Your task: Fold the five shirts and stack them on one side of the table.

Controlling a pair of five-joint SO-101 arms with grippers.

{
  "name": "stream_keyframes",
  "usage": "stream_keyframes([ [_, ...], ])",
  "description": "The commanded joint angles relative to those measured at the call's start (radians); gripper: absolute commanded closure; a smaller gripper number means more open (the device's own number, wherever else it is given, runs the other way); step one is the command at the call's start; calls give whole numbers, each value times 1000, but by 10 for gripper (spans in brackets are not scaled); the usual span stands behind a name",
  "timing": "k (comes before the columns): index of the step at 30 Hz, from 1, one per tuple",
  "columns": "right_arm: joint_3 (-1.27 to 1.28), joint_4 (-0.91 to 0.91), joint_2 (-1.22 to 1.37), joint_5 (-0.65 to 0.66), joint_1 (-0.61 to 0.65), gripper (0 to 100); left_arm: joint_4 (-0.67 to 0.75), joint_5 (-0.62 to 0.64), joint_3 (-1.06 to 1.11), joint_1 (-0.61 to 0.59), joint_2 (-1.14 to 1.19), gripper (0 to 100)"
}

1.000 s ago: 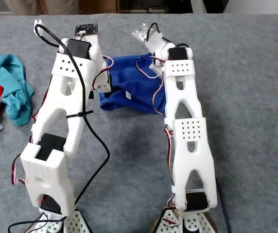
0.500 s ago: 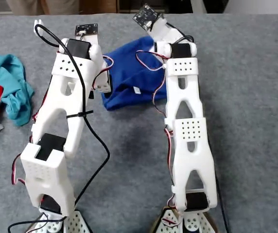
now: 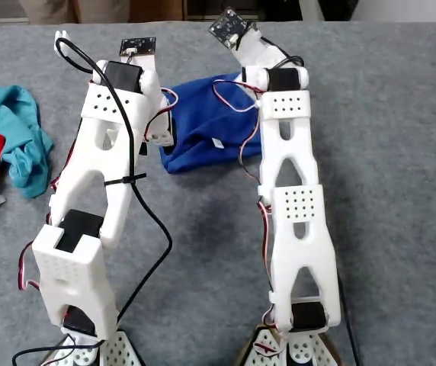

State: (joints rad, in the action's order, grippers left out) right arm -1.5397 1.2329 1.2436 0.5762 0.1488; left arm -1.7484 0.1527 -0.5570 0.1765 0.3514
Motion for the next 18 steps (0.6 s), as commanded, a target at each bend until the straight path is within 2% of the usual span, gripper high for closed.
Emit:
stream_keyframes([
  [1, -125, 69, -12, 6, 16, 803, -9, 29, -31, -5, -48, 847],
  [3, -131, 110, -24, 6, 15, 856, 0, 94, -66, -8, -44, 847],
  [6, -119, 183, -51, 5, 7, 992, 46, 190, -92, 15, -25, 847],
  [12, -125, 344, -51, 12, -21, 992, 161, 293, -92, 110, 65, 847],
  [18, -124, 476, -51, 12, -71, 992, 353, 377, -94, 107, 183, 847],
])
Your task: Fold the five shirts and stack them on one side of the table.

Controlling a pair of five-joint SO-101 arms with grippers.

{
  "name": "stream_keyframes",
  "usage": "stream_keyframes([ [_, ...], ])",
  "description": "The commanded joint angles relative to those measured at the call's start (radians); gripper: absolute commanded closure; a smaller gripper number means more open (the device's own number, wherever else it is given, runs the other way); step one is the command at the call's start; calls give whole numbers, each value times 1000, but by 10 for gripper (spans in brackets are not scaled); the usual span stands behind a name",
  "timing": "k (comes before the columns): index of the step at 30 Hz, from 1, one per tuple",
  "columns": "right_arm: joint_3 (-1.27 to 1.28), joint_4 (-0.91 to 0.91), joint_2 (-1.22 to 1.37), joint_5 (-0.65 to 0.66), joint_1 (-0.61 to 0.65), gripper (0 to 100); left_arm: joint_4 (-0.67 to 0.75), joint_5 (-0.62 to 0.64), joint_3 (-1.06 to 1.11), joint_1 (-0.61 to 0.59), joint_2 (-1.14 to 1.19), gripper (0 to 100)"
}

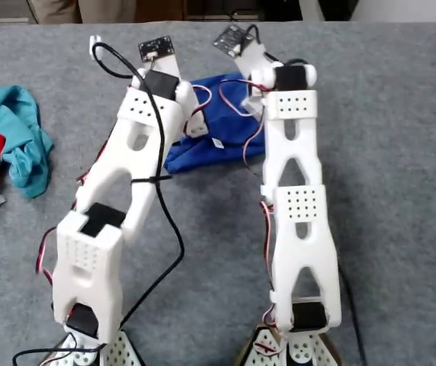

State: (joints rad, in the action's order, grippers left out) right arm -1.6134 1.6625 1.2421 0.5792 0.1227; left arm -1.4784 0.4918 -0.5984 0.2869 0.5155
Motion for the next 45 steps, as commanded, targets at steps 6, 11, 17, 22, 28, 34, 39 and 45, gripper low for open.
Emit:
stream_keyframes([
  [6, -42, 61, -48, 11, -139, 992, 192, 86, -80, -2, 59, 847],
  [11, -50, 97, -51, 48, -189, 992, 275, 87, -81, 0, 59, 847],
  [17, -41, 126, -68, 40, -217, 990, 287, 61, -80, -31, 59, 844],
  [22, 119, 126, -186, -101, -119, 990, 322, -2, -91, -104, 119, 846],
  [28, 455, 107, -378, -299, 16, 989, 365, -3, -91, -178, 188, 847],
  [34, 487, 92, -383, -422, 24, 895, 359, -3, -91, -201, 188, 847],
  [39, 486, 91, -335, -457, 27, 889, 358, -3, -91, -198, 188, 847],
  [45, 479, 60, -280, -505, 19, 910, 358, -3, -91, -193, 188, 847],
])
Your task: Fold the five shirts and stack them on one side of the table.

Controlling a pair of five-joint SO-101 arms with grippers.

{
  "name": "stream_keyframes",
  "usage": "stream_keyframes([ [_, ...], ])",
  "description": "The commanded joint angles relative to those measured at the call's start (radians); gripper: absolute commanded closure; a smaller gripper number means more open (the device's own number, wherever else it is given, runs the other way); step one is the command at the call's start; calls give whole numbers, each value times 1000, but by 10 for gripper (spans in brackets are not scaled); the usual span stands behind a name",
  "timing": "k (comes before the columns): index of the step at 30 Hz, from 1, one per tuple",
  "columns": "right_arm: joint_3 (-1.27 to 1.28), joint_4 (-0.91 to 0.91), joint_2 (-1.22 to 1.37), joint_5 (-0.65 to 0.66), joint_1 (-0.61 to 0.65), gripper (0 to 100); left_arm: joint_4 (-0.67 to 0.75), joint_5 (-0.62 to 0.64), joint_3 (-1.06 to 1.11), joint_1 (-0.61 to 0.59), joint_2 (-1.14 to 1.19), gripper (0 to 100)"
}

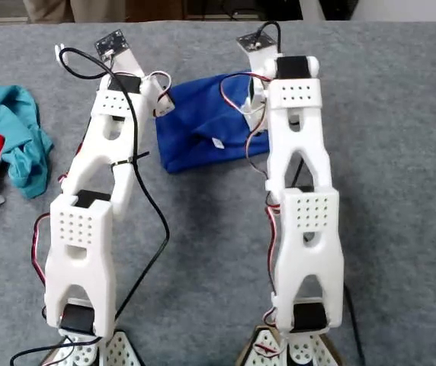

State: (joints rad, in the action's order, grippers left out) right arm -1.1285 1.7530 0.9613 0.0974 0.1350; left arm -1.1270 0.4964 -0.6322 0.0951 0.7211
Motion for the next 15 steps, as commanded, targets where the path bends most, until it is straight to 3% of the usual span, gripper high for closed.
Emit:
stream_keyframes([
  [1, -12, -35, 8, -31, -1, 910, 6, -8, -57, -2, -18, 847],
  [15, -41, -37, 84, -68, -25, 908, 6, -8, -57, -2, -18, 847],
])
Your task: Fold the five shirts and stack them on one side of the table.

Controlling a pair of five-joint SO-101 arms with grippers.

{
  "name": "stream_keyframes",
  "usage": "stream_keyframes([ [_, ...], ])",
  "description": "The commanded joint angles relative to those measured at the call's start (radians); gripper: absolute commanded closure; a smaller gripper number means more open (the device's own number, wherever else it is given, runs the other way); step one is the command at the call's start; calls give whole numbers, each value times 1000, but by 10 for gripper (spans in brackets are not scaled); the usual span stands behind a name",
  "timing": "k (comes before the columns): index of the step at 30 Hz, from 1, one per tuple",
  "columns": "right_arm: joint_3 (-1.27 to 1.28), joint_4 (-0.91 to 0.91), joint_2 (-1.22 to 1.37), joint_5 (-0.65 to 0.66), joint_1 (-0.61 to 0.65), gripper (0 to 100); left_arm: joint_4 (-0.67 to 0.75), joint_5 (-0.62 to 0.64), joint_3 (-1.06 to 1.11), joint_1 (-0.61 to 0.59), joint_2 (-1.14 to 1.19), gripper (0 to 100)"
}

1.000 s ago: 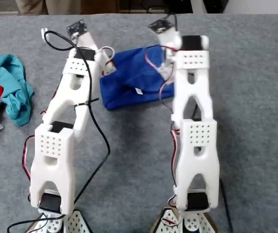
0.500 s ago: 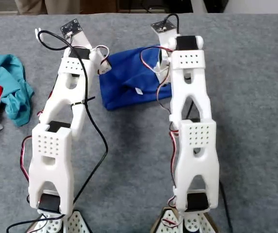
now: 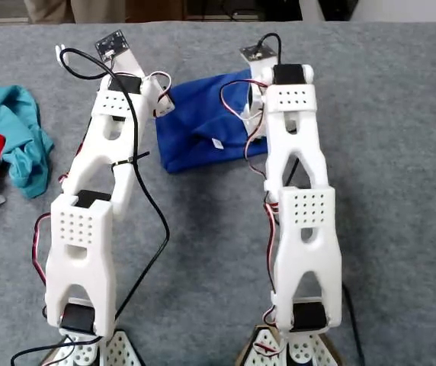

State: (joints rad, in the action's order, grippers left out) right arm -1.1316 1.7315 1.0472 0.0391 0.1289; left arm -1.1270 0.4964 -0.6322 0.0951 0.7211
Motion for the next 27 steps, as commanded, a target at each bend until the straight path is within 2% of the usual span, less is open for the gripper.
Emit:
stream_keyframes([
  [1, -38, -17, -1, -9, -19, 909, 6, -12, -57, -2, -18, 847],
  [4, -35, -18, -1, -9, -19, 915, 6, -12, -57, -2, -18, 847],
  [8, -33, -20, -1, -9, -19, 995, 6, -12, -57, -2, -18, 847],
  [16, -44, -18, -10, -9, -27, 992, -32, -12, -78, -2, -18, 847],
  [23, -239, 51, -8, -3, -73, 992, -81, -12, -144, -6, -8, 847],
  [27, -269, 52, -8, -2, -104, 992, -83, -12, -144, -6, -8, 847],
])
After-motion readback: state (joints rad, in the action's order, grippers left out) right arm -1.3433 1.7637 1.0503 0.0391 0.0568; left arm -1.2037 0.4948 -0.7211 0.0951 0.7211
